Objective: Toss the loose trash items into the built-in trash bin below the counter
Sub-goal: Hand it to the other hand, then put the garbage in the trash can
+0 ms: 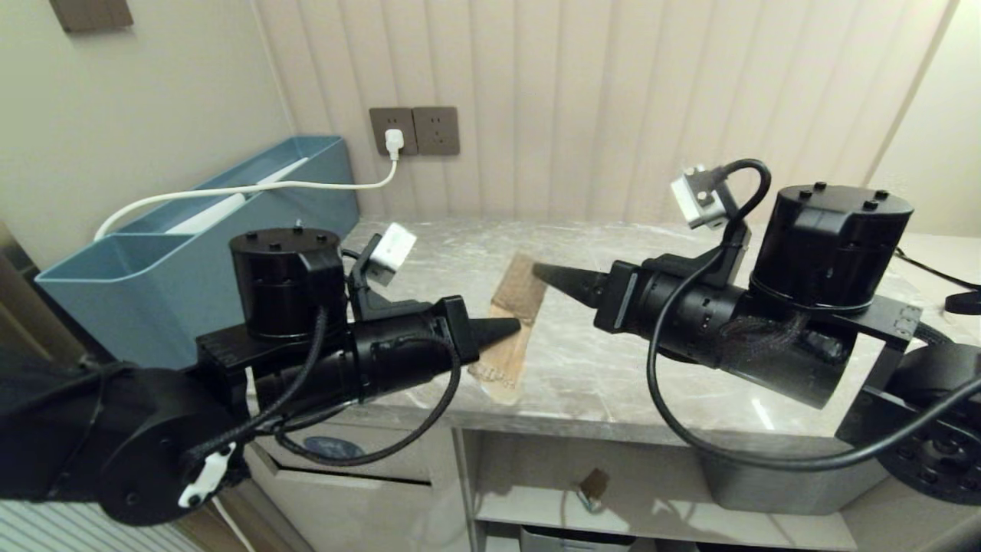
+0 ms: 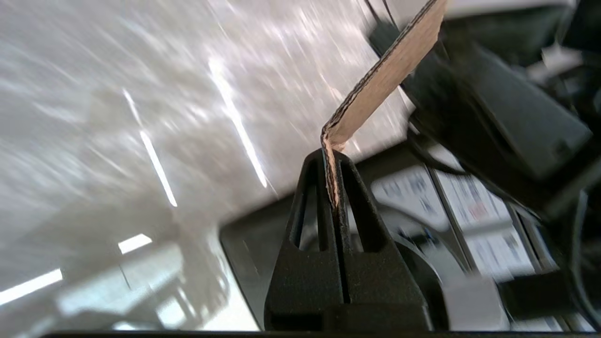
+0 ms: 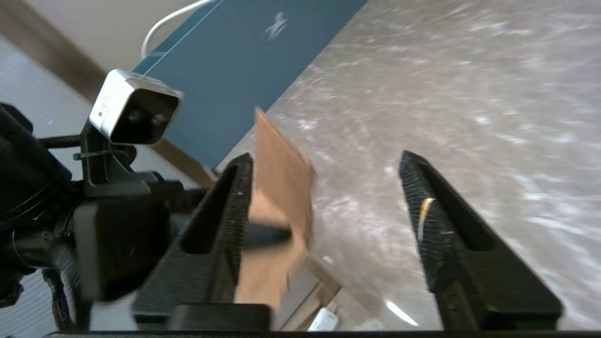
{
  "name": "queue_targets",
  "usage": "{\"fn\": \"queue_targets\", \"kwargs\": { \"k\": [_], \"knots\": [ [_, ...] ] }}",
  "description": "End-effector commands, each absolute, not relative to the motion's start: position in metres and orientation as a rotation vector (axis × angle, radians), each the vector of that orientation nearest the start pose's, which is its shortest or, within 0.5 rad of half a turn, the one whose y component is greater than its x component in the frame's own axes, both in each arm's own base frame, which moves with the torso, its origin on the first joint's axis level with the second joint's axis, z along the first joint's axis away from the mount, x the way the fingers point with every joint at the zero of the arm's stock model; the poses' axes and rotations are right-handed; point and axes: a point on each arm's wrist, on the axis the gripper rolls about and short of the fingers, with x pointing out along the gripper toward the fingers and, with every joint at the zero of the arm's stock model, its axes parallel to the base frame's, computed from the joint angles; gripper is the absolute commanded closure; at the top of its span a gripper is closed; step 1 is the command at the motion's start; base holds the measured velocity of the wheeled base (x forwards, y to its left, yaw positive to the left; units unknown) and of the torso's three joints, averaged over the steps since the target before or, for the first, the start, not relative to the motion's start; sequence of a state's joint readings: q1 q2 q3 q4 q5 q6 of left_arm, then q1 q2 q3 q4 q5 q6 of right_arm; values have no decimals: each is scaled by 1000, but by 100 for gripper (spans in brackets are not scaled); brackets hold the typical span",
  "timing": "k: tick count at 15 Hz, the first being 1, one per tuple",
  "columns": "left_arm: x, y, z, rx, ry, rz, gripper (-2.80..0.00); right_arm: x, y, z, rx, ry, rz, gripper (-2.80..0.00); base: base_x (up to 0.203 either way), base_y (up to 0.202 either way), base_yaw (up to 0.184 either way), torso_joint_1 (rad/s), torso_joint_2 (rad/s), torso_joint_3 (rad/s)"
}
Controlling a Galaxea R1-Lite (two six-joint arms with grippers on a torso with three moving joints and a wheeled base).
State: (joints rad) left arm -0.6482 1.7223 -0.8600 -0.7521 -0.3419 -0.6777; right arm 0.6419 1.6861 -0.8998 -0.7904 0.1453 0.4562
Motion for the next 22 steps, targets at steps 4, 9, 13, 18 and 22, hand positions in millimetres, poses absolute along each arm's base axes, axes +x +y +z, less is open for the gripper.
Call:
{"fn": "queue_targets", "kwargs": {
  "k": [4, 9, 13, 18, 22],
  "knots": [
    [297, -151, 195, -563, 236, -609, 0, 228, 98, 248, 454, 42, 530, 0, 0, 0, 0, 0, 0, 0],
    [267, -110, 248, -540, 34, -568, 0, 153, -1, 234, 253, -110, 108, 0, 0, 0, 0, 0, 0, 0],
    [221, -38, 278, -423, -166, -376, 0, 55, -2, 188, 46, -177, 40, 0, 0, 0, 0, 0, 0, 0],
    [130, 6, 262, -339, -284, -158, 0, 1, 1, 115, -44, -26, -43, 0, 0, 0, 0, 0, 0, 0],
    [61, 3, 221, -256, -323, -125, 0, -1, 1, 78, -50, 290, -57, 0, 0, 0, 0, 0, 0, 0]
  ]
}}
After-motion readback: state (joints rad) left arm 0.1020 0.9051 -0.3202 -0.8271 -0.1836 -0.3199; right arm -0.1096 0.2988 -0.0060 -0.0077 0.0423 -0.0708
